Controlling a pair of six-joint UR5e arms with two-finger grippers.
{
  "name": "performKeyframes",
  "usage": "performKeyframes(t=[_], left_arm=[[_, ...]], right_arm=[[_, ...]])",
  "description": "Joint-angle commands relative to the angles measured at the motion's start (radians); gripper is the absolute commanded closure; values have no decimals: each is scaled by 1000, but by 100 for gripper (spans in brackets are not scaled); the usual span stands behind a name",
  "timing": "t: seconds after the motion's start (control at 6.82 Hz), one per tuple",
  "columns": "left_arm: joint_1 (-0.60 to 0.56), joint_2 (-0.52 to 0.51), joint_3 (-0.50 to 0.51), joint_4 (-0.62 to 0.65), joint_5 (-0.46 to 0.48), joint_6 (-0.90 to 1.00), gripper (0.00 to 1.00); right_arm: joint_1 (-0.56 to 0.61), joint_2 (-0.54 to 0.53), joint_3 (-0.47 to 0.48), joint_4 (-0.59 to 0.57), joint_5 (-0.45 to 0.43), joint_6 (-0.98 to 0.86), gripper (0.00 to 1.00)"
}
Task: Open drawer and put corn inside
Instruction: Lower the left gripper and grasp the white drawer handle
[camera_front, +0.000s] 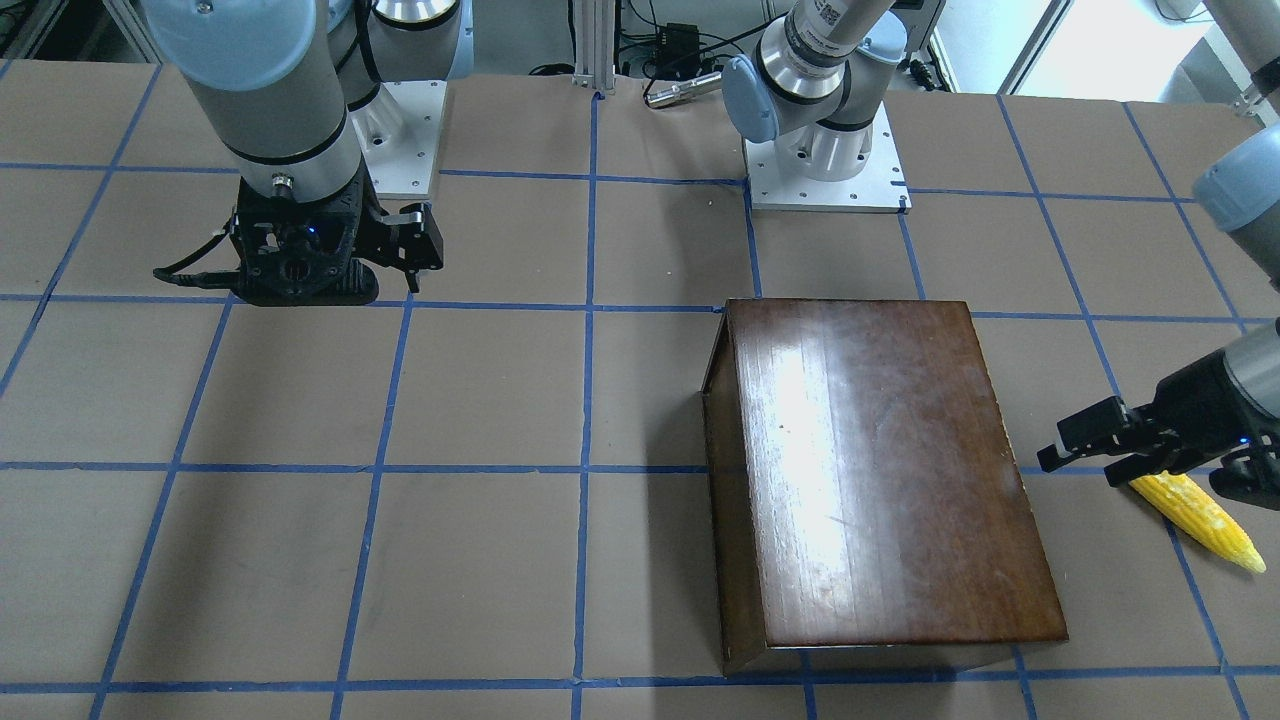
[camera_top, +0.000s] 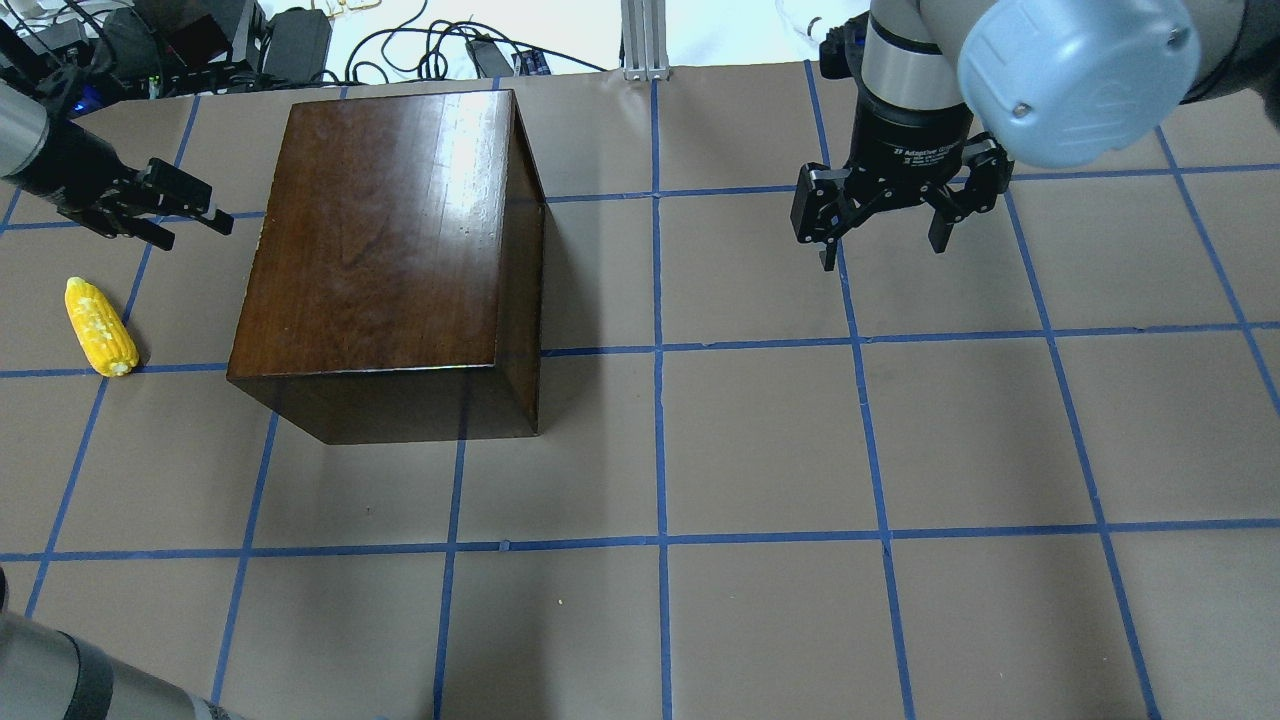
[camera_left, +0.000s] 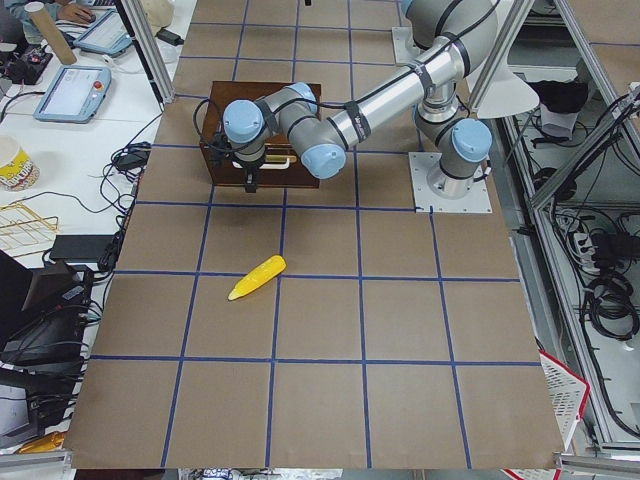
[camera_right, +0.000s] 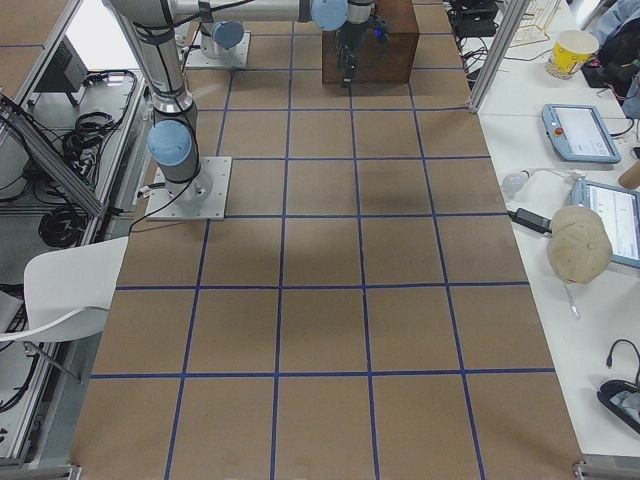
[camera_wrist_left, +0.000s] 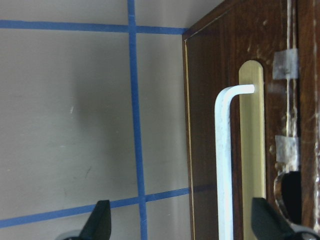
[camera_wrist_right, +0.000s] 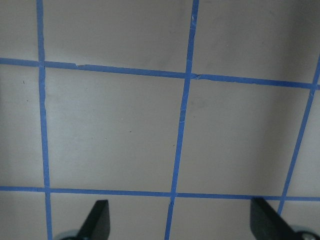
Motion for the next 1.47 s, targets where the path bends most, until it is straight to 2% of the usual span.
performKeyframes(t=[0.0,1.32], left_arm=[[-17,-35,-2,26,1,12,0],[-17,-89,-26,36,-19,10,0]], right_arm=[[0,0,0,0,0,0,0],[0,0,0,0,0,0,0]])
